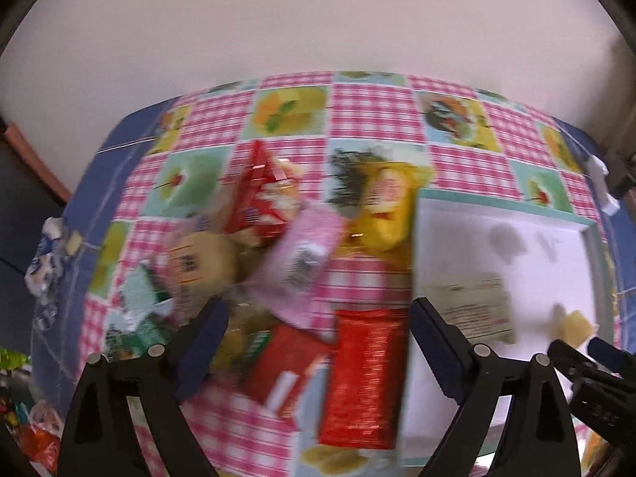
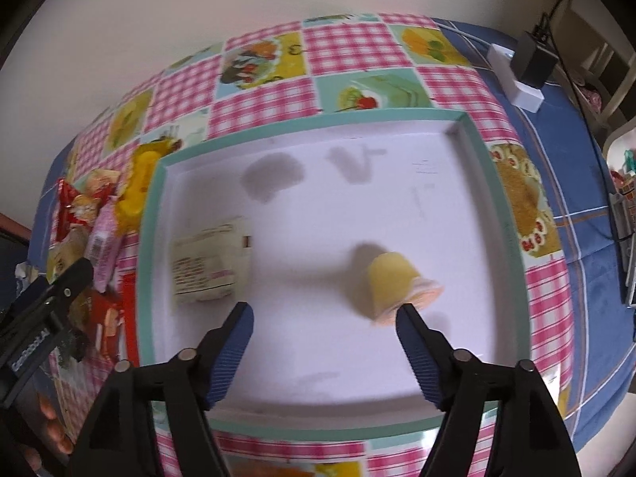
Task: Organize snacks
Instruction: 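Carry both snacks over the white tray and open both tools to release, then move both tools back to the snack pile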
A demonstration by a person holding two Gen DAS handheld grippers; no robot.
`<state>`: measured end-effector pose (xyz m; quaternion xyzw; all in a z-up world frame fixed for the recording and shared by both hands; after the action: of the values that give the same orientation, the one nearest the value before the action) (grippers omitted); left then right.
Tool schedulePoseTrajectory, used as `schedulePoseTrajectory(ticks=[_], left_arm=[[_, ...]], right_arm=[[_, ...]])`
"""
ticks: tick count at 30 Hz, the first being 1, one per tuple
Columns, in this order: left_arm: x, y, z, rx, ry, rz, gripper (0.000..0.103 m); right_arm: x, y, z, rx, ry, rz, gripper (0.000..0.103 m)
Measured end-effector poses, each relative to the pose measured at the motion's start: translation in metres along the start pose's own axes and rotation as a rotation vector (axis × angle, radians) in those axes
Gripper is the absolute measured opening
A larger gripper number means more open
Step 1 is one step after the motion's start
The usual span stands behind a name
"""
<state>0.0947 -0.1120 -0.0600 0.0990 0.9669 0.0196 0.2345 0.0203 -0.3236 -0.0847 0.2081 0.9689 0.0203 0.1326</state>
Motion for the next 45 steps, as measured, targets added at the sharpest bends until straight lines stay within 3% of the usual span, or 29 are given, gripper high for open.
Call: schedulePoseTrajectory(ticks=[6,18,26,33,45], left_arm=[[0.006,0.037,-0.007,-0.05,-0.019,-0.041,0.093],[0.009,0.103,-0.029,0.038,-0.051,-0.033,0.093],[0.032,0.162,-0.014,0.081,0.025,-0.14,0.093],[0.049,0.203,-0.005,0.066,0.064,-0.203,0.093],[0.068,0.24,0.023,0.104,0.137,-0.297,0.093]], right_arm=[[0.005,0.024,-0.004,-0.031,-0.006,-0.025,0.084],[0.01,0.063,-0.013,-0.115,-0.038,-0.035,0.084],[0.019,0.095,-0.012,-0.148,-0.036,-0.077,0.084],[0.026,0.124,-0.012,-0.15,-0.035,-0.116,0.084],[0.045,0.202,0.003,-0.189,0.033,-0.219,0.084]])
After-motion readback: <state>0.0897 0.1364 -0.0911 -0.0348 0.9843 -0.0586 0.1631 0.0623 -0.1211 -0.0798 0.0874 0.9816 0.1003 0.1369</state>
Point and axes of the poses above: each gripper's, at about its wrist camera, not at the fingertips, and z roughly the way its jaws point, y to its left, x to its underside, the point moved 1 cm from there along z, roughly the way its jaws point, and after that the axes turned 2 degrees about x, right-handed, at the moved point
